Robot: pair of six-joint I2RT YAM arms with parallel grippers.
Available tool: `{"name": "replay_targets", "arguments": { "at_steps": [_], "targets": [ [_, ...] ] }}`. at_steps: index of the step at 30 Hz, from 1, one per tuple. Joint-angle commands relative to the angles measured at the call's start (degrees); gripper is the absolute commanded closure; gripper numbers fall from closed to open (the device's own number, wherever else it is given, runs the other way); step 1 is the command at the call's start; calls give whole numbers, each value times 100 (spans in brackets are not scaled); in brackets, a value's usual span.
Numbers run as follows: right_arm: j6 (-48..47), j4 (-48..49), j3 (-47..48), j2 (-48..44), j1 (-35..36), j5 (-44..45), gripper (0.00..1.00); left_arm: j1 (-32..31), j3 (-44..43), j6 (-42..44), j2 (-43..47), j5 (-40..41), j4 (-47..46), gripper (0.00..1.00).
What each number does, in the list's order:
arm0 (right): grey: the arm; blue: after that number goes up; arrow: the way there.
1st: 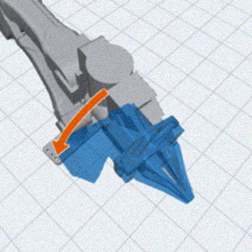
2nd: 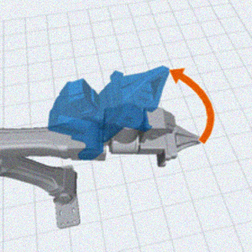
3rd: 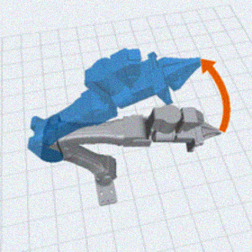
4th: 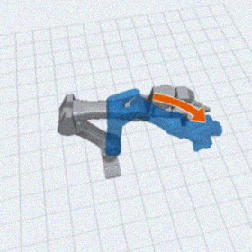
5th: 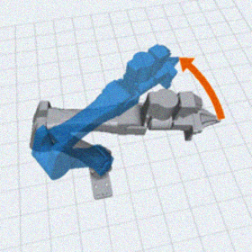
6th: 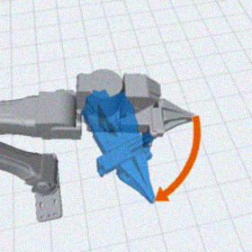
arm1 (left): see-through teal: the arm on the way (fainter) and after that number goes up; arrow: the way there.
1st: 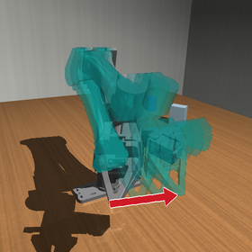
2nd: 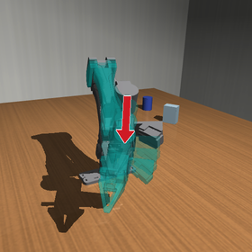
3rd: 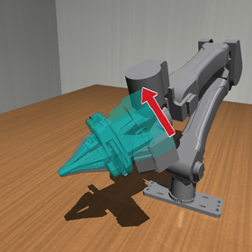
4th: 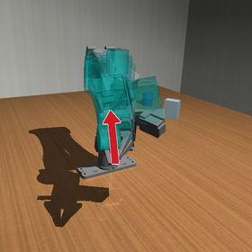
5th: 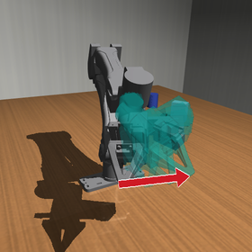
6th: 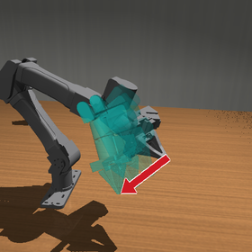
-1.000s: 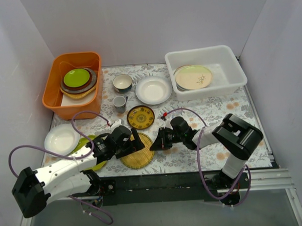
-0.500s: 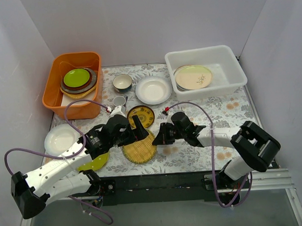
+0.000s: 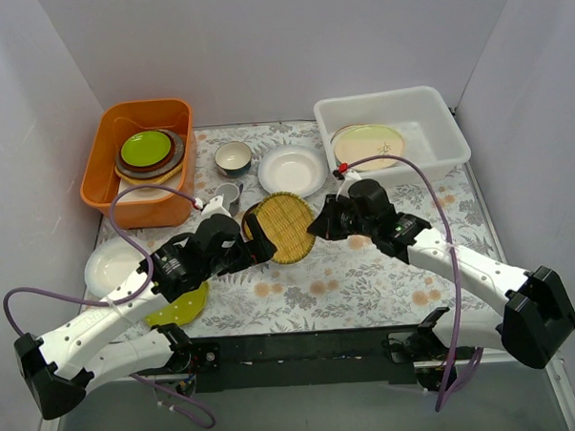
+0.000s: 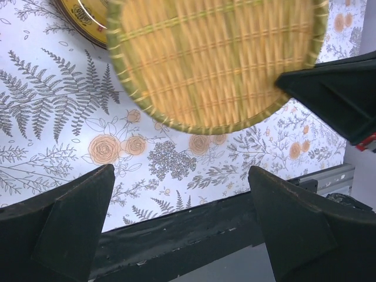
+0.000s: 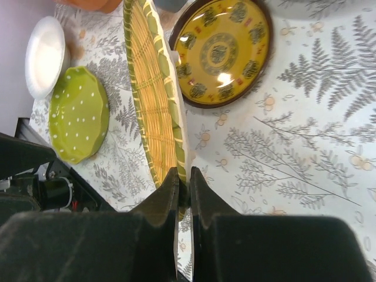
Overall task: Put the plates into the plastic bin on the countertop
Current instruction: Pick up the plate from the corner of the board.
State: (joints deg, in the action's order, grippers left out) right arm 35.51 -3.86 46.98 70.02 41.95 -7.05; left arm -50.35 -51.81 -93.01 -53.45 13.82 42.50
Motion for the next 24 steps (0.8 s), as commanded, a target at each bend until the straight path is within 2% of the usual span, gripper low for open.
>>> {"name": "replay_targets", "arguments": {
  "at_steps": [1, 11, 24],
  "targets": [
    [-228, -343, 294, -392, -249, 195, 99, 42, -136, 3, 54, 182, 259, 2],
    [-614, -651, 794, -411, -872, 99, 99, 34, 101, -68, 80, 77, 206, 2],
    [-940, -845, 2499, 512, -2331, -833, 99, 34, 321, -165, -34, -11, 197, 2]
  ]
}}
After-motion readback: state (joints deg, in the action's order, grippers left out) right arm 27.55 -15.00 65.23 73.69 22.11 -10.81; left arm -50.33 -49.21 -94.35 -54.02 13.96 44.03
